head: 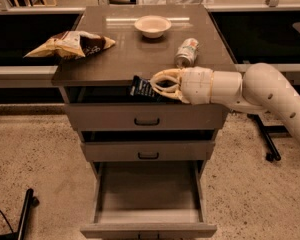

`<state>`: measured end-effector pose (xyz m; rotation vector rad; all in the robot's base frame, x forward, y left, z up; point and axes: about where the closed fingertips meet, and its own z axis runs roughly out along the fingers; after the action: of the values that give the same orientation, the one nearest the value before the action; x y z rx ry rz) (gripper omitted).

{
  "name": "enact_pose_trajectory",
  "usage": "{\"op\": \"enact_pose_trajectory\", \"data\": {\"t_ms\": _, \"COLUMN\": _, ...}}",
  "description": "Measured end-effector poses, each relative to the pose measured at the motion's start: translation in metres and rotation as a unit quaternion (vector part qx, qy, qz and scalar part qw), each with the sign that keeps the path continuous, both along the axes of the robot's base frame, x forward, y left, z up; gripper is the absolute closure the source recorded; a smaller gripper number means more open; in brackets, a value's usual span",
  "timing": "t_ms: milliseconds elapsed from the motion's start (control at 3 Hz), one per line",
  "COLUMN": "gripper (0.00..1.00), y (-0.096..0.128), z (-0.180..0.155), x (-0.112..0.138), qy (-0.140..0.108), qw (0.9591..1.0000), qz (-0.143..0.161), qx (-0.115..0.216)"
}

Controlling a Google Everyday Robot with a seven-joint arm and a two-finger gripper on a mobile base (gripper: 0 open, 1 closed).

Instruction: Pick rxbar blueberry from bottom drawer and place on counter

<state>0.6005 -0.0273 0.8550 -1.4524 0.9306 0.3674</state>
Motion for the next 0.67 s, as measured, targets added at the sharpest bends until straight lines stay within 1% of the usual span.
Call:
{"op": "enact_pose_trajectory", "data": {"t_ms": 333, "gripper": 1.0, "y": 0.009, "z": 0.012, "x": 0.014, "qy": 0.015, "qw": 0.9993, "qz": -0.034, "qx": -0.003}}
{"op": "enact_pose_trajectory", "data": {"t_ms": 667, "gripper": 1.0, "y": 0.013, "z": 0.032, "x": 0.033, "qy": 0.034, "qw": 0.9973, "qz": -0.064, "qx": 0.016}}
